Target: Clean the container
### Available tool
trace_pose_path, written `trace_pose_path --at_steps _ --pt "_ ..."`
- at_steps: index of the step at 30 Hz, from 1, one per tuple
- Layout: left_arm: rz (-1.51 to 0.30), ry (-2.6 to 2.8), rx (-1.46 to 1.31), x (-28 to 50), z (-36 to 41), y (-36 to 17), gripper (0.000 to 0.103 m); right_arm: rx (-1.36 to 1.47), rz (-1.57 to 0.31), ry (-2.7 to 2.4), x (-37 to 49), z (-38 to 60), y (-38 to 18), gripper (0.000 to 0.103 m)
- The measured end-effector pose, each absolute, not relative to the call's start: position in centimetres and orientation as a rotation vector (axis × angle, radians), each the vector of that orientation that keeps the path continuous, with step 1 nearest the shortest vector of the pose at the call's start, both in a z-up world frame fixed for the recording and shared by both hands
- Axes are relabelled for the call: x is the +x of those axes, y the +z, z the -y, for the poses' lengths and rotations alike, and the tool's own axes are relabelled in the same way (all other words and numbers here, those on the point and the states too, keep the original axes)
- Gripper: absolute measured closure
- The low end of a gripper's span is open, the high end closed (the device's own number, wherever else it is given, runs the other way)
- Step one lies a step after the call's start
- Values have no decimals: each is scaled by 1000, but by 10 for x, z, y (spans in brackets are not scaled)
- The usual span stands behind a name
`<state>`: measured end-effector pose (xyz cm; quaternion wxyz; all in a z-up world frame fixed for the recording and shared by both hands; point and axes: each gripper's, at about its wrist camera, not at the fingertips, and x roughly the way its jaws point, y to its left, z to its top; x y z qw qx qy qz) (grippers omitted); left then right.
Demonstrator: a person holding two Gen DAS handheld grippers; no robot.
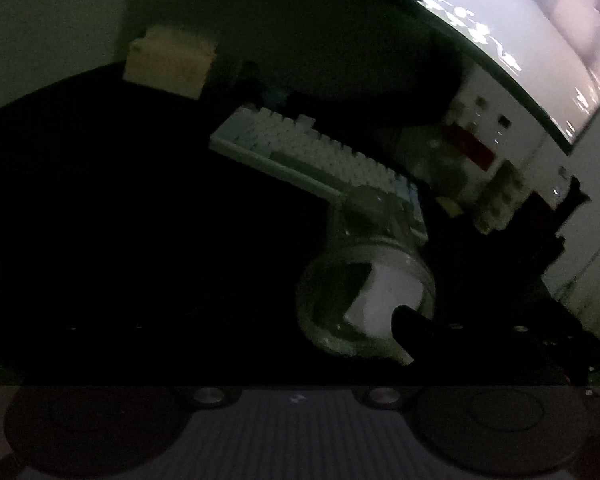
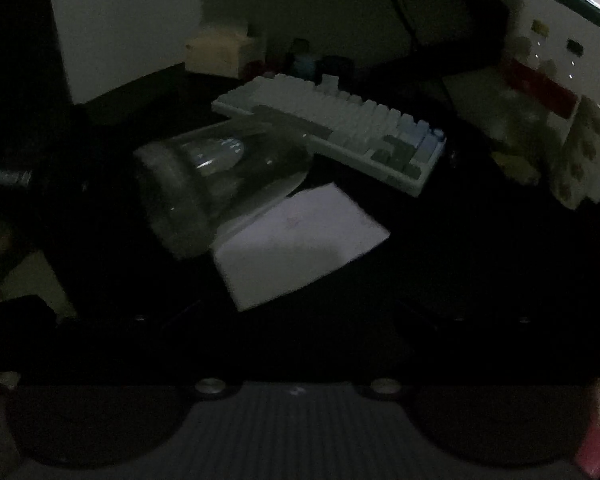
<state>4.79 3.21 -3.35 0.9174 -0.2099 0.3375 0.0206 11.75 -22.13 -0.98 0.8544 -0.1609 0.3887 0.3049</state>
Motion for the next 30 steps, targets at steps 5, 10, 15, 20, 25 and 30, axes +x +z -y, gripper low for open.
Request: trace_pose_path --at_steps 5,10,15,20,25,30 --pt "-748 58 -317 60 -13 -34 0 -255 -859 672 150 216 -15 0" --pt "-742 9 -398 59 -11 -39 0 -235 -897 656 170 216 -29 0" --pt "-705 19 -395 59 -9 -33 0 -314 -868 685 170 217 -31 5" --pt "-700 56 -250 56 4 -24 0 -365 -812 813 169 223 -25 7" --pt "-695 1 -370 55 4 -19 0 -531 -828 974 171 202 -30 7" --pt "-699 -7 -601 64 0 -26 0 -651 -805 1100 175 183 -44 9"
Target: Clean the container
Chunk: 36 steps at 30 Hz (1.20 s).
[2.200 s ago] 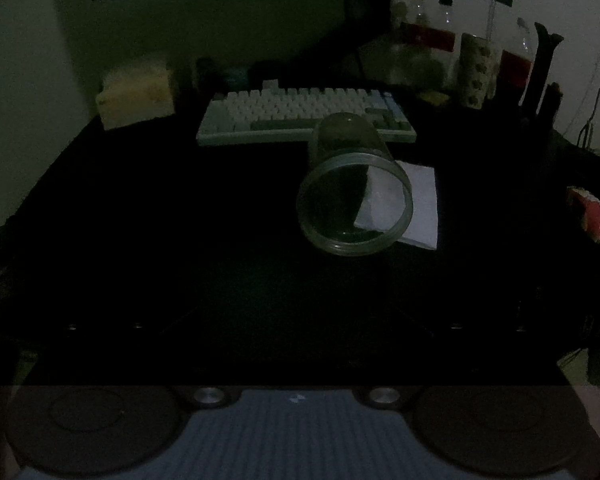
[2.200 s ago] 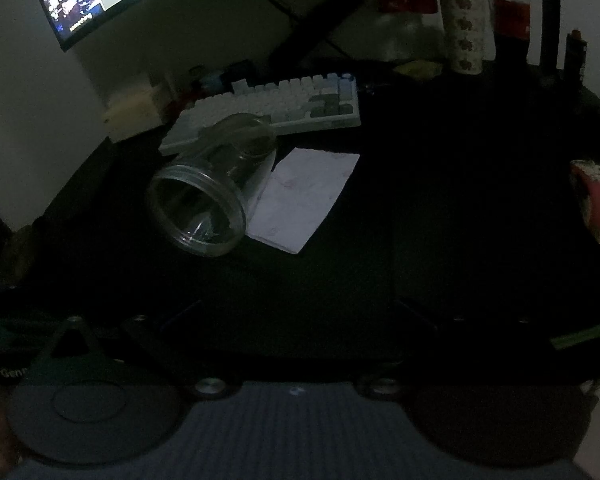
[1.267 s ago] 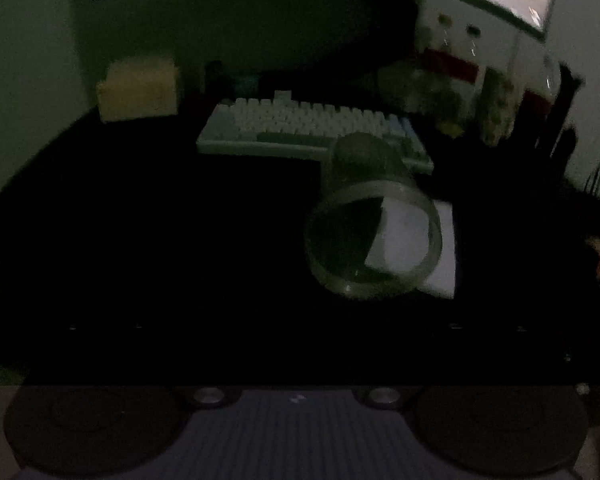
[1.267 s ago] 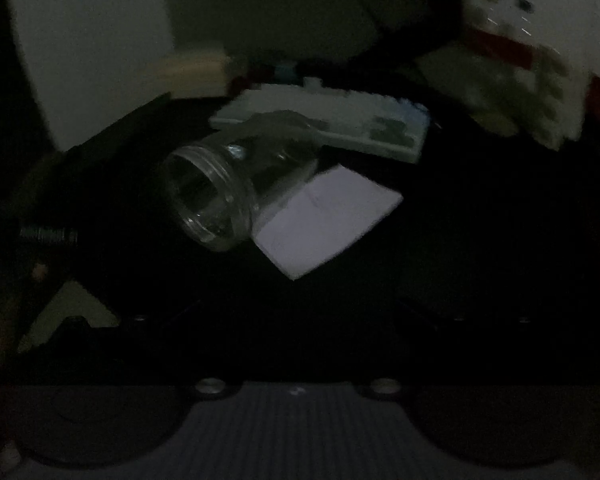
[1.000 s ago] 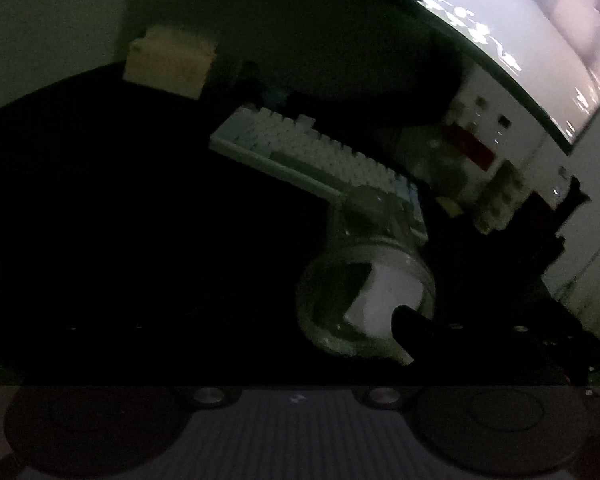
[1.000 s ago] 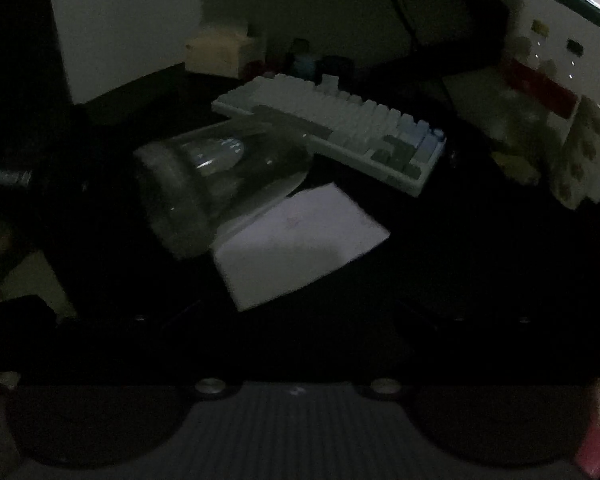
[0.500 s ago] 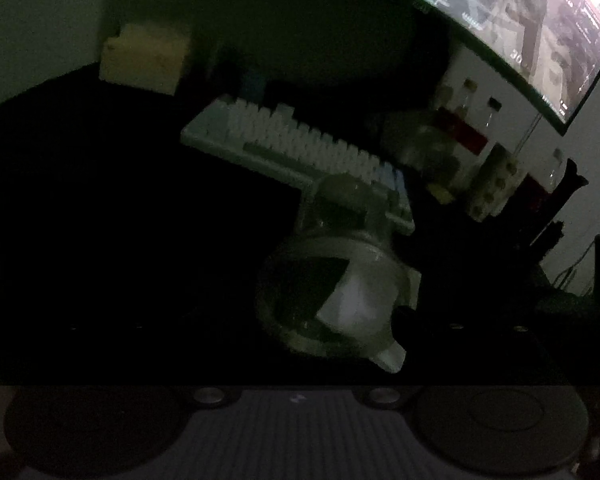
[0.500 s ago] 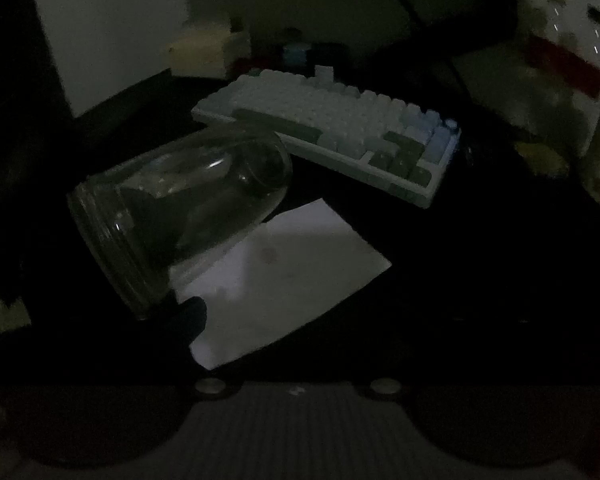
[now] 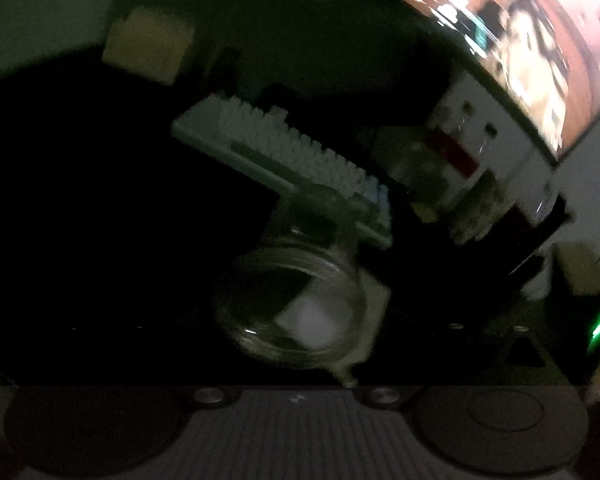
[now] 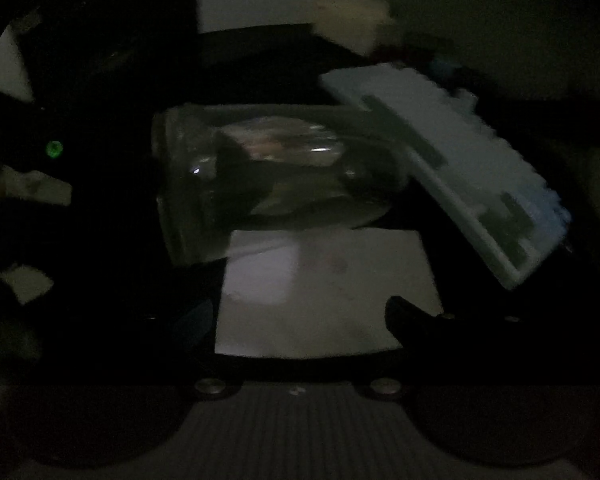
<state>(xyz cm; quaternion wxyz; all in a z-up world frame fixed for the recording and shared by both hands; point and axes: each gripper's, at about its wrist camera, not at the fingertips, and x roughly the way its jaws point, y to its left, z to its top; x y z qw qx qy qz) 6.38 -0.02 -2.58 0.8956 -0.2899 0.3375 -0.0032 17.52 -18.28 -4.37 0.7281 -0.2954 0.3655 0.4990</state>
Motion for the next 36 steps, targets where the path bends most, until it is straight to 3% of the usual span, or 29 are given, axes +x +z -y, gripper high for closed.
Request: trace_pose_path --at_steps 7,8,10,11,12,16,18,19,21,22,24,26,31,36 --pt "-716 -2 -613 77 14 -35 0 -517 -872 1081 214 180 -57 9" --pt "-719 2 -623 80 13 -37 0 -504 -864 1071 216 182 -57 15" --pt "-715 12 -630 84 12 -40 0 -472 -834 1036 217 189 -54 44" --pt "-712 17 -633 87 12 -41 0 -438 -833 1007 219 194 -52 76" --pt "-712 20 -631 89 12 -42 0 -411 -838 978 221 199 -50 95" --pt "-691 17 -613 96 10 -47 2 -450 -781 900 211 211 -50 96" --pt "-660 25 -600 99 9 -49 12 -467 -743 862 203 217 -47 96" --pt "-657 34 -585 101 9 -51 25 -465 -728 844 200 219 -44 96" --pt "-675 -6 -598 107 4 -58 39 -451 -700 813 196 223 -36 96" --pt "-683 -45 -621 109 0 -62 50 -443 -682 800 192 225 -31 96" --pt "-678 -121 -640 112 -3 -66 61 -416 -649 784 185 228 -21 96" --pt "-639 -189 -621 111 -4 -67 86 -388 -625 761 181 227 -10 96" --pt "-556 -320 -470 95 -11 -64 97 -317 -571 742 161 233 15 95" --pt "-574 -566 -410 84 -35 -70 97 -254 -564 754 150 227 34 95"
